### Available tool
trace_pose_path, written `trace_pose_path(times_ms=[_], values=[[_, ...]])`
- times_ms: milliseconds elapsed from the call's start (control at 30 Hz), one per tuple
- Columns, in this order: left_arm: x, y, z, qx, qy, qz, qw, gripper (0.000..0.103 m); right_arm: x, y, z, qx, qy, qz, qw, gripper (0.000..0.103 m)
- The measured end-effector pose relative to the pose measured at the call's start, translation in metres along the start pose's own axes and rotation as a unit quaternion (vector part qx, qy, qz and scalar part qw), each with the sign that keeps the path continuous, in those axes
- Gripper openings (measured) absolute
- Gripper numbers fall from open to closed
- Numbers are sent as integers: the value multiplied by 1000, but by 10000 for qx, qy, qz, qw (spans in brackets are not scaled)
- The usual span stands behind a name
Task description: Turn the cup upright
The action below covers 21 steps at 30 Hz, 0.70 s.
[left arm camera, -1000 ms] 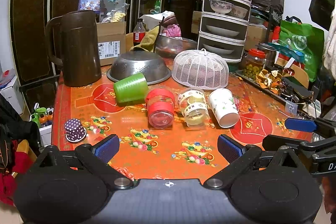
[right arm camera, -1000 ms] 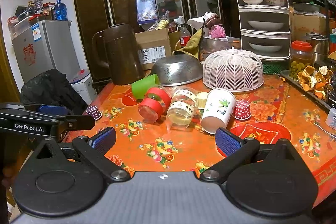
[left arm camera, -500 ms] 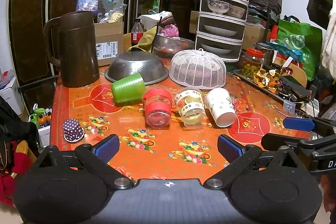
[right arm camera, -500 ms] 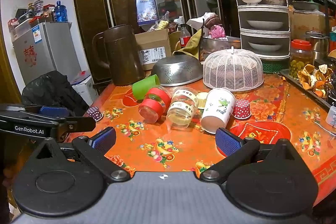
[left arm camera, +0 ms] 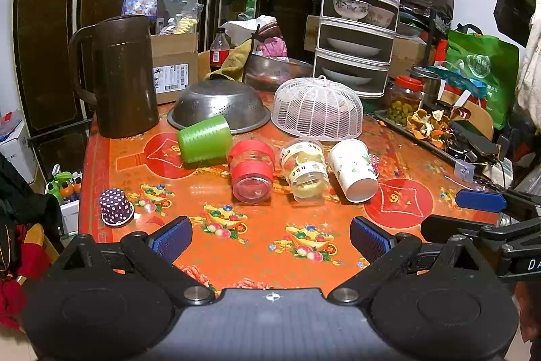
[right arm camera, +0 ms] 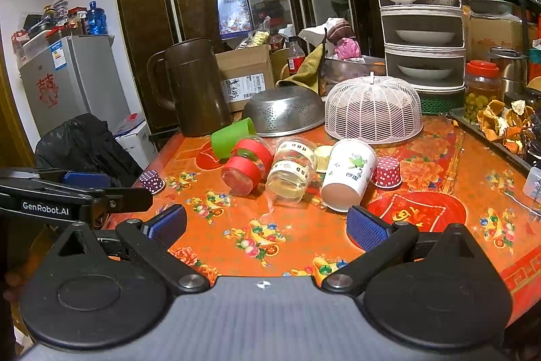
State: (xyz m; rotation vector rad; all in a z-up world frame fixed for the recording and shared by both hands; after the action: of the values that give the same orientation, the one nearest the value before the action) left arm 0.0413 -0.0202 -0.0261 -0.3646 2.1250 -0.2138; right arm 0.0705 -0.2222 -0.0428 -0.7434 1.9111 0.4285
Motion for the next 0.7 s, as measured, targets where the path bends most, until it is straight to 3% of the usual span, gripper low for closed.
trace_pose_path(times_ms=[700], values=[[2, -4, -1, 10, 31, 7, 10000, 101, 1, -1, -3, 17, -14, 16, 10000, 102]])
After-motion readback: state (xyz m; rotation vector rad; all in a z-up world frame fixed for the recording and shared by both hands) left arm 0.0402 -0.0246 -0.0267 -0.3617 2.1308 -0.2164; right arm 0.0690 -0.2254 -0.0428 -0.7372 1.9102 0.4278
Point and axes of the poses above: each gripper's, at about its wrist camera, not at the fingertips, and z roughly the way its jaws point, y to its left, x to its underside, the point moved 6 cm from there along z, roughly the way its jaws point, and after that the axes turned 15 degrees about -z, right-handed, at the moved point
